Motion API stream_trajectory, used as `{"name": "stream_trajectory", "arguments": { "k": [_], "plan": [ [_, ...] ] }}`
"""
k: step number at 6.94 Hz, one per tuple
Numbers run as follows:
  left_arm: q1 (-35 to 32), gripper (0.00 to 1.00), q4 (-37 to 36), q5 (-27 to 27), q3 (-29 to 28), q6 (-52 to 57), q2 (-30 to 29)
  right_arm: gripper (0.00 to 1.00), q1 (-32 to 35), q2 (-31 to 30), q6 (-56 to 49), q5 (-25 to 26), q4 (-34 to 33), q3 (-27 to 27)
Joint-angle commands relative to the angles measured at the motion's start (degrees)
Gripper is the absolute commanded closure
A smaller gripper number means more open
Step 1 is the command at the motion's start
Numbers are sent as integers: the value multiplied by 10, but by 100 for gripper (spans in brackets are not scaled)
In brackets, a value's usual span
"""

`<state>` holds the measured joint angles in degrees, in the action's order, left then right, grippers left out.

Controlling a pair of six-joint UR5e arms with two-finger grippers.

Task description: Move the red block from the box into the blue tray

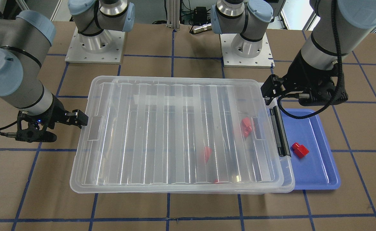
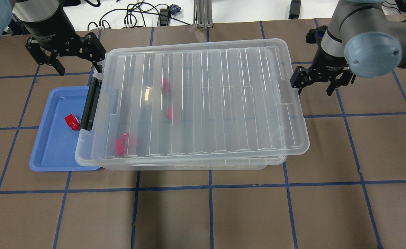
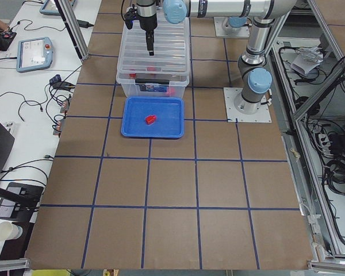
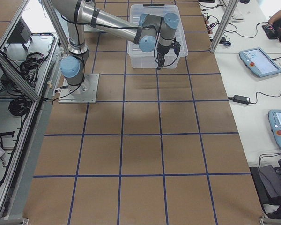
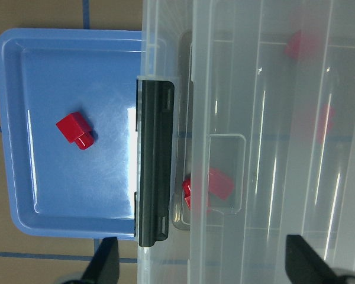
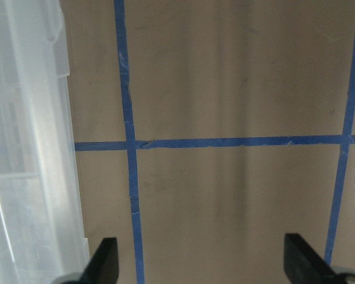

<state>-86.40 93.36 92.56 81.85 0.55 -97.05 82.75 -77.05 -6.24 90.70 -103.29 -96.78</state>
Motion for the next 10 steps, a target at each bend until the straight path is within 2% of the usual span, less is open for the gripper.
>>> {"name": "stream_trajectory", "arguments": {
  "k": [1, 2, 5, 6, 8, 9, 10],
  "plan": [
    [-62, 0, -2, 18, -4, -42, 24, 0, 3, 0, -1, 0, 1, 0],
    [-69, 0, 2, 59, -19, -43, 33, 0, 13, 1, 7, 0, -8, 4],
    [-91, 0, 19, 35, -27, -45, 48, 0, 9, -20, 4, 13, 3, 37],
    [-91, 0, 20, 35, -17, -44, 51, 0, 12, -48, 5, 13, 37, 59],
    [-70, 0, 13, 29, -21, -31, 50, 0, 13, -113, 9, -2, 149, 98],
    [-28, 0, 15, -18, -15, -23, 59, 0, 26, -132, 46, -23, 163, 96],
    [-22, 0, 13, -23, -12, -3, 68, 0, 56, -129, 109, -25, 156, 96]
  ]
}}
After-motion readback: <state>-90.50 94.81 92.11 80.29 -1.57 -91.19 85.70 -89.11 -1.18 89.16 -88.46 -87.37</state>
